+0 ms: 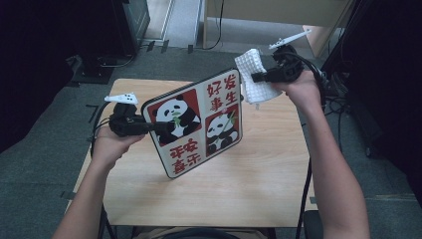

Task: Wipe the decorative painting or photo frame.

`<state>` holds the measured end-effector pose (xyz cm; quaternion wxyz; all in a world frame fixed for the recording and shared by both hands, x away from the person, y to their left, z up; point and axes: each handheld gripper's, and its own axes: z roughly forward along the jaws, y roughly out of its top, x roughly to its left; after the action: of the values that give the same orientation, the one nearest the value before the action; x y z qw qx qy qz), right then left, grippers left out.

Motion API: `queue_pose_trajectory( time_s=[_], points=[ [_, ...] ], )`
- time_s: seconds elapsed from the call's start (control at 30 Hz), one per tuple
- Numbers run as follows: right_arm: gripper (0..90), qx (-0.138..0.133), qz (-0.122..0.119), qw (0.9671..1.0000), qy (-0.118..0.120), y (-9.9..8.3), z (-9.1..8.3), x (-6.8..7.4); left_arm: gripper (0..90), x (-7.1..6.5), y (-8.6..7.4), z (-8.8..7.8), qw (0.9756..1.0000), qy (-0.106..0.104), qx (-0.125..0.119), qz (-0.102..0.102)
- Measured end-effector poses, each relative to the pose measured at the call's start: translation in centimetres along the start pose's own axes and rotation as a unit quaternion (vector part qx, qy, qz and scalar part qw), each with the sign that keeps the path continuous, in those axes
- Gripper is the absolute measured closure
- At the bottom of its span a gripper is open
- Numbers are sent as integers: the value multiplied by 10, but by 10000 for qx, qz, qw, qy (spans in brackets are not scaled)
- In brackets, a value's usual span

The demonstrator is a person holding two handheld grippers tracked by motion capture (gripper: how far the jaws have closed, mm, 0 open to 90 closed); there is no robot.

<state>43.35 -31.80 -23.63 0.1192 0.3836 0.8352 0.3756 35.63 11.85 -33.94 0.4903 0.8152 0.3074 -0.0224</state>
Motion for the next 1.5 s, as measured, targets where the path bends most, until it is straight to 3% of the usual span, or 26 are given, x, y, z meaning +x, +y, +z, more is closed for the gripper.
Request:
queue_pose_trajectory(
  time_s=[0.27, 0.47, 0.6, 0.87, 1.1, 1.5],
  points=[
    [803, 12, -231, 9997, 0, 24, 0, 17, 798, 1, 1, 0, 10000, -12, 24, -77],
    [803, -83, -326, 9994, 27, 38, 2, 29, 800, 1, 1, 0, 10000, -6, 35, -4],
    [803, 24, -389, 9992, 67, 44, 14, 34, 802, 2, 0, -1, 10000, -41, 47, 18],
    [802, 166, -357, 9992, 105, 37, 28, 33, 802, 3, 0, -1, 10000, -64, 45, 44],
    [801, 280, -319, 9989, 187, 19, 37, 30, 800, 3, 0, -2, 10000, -51, 54, 3],
    [801, 280, -246, 9990, 259, 2, 43, 27, 787, 4, -2, -3, 10000, -91, -9, -12]
  ],
)
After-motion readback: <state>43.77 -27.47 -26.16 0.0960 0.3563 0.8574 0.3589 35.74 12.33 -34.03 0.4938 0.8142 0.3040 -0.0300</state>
